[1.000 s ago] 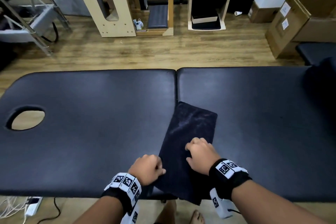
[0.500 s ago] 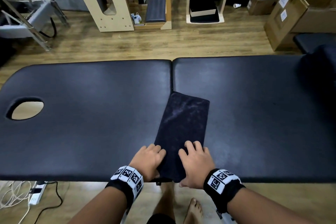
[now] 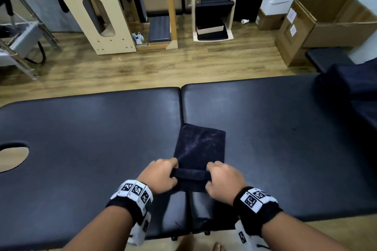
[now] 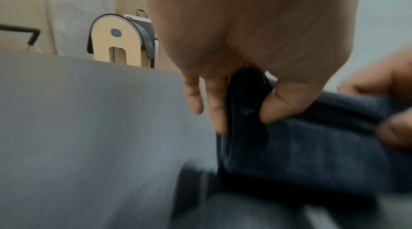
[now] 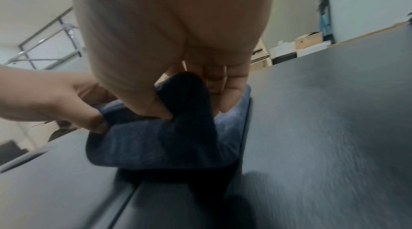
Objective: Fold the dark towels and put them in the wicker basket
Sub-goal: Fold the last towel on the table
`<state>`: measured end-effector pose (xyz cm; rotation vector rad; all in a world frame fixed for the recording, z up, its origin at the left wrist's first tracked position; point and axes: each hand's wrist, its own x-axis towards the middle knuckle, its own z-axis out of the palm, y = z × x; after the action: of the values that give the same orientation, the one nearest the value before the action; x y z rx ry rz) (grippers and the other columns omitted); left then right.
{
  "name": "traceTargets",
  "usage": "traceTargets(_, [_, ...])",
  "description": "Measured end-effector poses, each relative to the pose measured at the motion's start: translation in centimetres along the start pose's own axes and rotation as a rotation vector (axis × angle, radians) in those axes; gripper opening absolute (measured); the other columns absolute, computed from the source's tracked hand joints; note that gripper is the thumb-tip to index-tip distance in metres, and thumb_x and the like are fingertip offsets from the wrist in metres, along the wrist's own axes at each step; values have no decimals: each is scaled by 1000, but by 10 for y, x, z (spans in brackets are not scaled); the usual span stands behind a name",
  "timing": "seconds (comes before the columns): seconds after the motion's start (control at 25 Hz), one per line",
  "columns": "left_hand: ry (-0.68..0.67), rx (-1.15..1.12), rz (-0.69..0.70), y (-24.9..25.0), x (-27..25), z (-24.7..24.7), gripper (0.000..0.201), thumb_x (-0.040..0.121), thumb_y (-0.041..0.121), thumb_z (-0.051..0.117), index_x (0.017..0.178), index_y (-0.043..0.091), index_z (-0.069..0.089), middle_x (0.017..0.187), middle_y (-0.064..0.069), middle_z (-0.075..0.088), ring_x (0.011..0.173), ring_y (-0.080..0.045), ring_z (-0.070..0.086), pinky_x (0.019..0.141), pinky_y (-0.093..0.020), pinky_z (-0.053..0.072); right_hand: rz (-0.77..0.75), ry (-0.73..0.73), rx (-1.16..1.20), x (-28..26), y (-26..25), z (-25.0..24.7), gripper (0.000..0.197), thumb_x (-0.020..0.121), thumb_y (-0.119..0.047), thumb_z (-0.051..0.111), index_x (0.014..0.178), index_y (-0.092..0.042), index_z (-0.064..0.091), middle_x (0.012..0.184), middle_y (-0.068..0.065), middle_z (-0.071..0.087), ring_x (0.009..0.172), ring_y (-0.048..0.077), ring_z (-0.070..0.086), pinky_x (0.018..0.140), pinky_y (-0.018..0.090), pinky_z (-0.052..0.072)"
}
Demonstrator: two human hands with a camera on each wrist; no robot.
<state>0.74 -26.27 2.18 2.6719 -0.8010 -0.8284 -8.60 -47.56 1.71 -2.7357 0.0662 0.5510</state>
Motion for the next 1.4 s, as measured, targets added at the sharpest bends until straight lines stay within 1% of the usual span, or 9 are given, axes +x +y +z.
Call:
traceTargets(0.24, [121, -307, -48, 2, 68, -64, 15, 81, 20, 71, 84, 31, 60, 77, 9, 64, 83, -14, 64, 70, -20, 41, 247, 110, 263, 54, 28, -51, 27, 74, -35, 56, 99, -31, 46, 94, 2, 66, 90, 32, 63, 72, 34, 50])
traceTargets(0.4, [247, -288, -78, 2, 109, -65, 36, 89, 24, 62, 123, 20, 52, 109, -4, 60, 109, -28, 56, 92, -36, 47, 339, 235, 295, 92, 46, -56, 37, 87, -34, 61, 121, -22, 55, 120, 7, 62, 115, 32, 57, 93, 37, 48])
traceTargets(0.48, [263, -152, 21, -1, 116, -51, 36, 89, 24, 60, 122, 17, 49, 118, -4, 51, 111, -28, 53, 94, -43, 48, 346, 344, 267, 94, 50, -46, 34, 92, -36, 61, 120, -17, 58, 120, 7, 58, 116, 32, 53, 95, 39, 46])
traceTargets(0.64, [61, 147, 234, -9, 115, -24, 44, 87, 41, 58, 127, 24, 50, 119, 2, 41, 111, -22, 49, 89, -42, 51, 187, 140, 184, 79, 48, -15, 33, 92, -40, 59, 120, -24, 62, 118, -2, 52, 116, 24, 50, 95, 36, 48])
traceTargets(0.76, [38, 152, 67, -15, 116, -16, 67, 89, 50, 56, 143, 20, 33, 127, -2, 37, 117, -27, 47, 89, -45, 52, 301, 123, 215, 79, 46, -2, 62, 90, -43, 61, 147, -27, 40, 144, -5, 32, 129, 24, 39, 102, 37, 46])
traceTargets(0.88, [79, -87, -166, -17, 119, -12, 60, 90, 47, 59, 134, 11, 40, 127, -10, 46, 115, -34, 55, 94, -44, 50, 543, 214, 454, 89, 37, 2, 69, 87, -38, 68, 145, -24, 35, 141, 4, 42, 126, 29, 48, 102, 38, 45])
traceTargets(1.04, [68, -325, -374, -17, 121, -3, 54, 76, 60, 68, 101, 13, 62, 105, -7, 68, 103, -32, 65, 82, -33, 51, 782, 198, 662, 99, 34, 9, 47, 79, -40, 72, 115, -15, 55, 112, 5, 67, 107, 29, 63, 85, 34, 51])
traceTargets(1.2, [9, -482, -394, -21, 119, 10, 51, 60, 59, 77, 88, 17, 71, 86, 1, 74, 91, -21, 70, 81, -33, 58, 841, 133, 777, 88, 34, 12, 28, 70, -30, 74, 92, -15, 65, 90, 1, 72, 89, 24, 69, 82, 37, 58])
traceTargets(1.4, [-65, -567, -275, 5, 105, 21, 25, 69, 40, 82, 76, 19, 70, 77, 7, 73, 81, -12, 69, 79, -29, 56, 910, 111, 981, 34, 49, 33, 20, 70, -20, 79, 88, -13, 72, 84, 1, 77, 80, 20, 74, 80, 37, 62])
